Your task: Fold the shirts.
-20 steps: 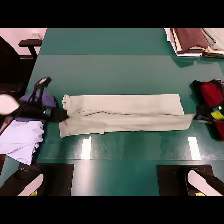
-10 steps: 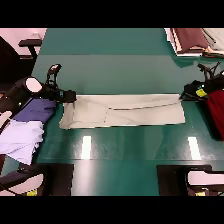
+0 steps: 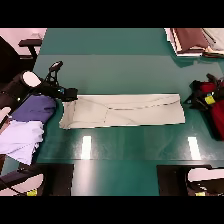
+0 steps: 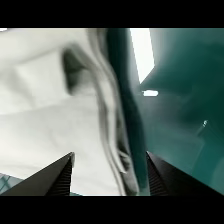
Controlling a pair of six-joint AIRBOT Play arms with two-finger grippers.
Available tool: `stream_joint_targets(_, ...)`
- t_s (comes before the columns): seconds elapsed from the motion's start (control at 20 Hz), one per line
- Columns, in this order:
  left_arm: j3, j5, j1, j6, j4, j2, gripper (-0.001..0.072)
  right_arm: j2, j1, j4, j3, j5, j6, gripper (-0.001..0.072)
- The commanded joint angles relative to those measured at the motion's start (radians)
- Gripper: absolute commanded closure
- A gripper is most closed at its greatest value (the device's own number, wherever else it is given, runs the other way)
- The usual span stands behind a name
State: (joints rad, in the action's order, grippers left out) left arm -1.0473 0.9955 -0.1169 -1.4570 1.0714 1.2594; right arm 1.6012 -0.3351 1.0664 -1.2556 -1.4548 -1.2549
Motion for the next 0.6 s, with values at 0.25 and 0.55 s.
stream_joint_targets(0.25, -0.005, -0.167, -0.16, -0.008, -0.127, 0.014, 0.0684, 0.106, 0.026, -0.237, 0.108, 0.022, 0.15, 0.0422)
stream_joint_targets(0.55, -0.133, -0.227, -0.323, -0.064, -0.136, 0.194, 0.0684, 0.0, 0.092, -0.238, -0.034, -0.039, 0.153, 0.0696)
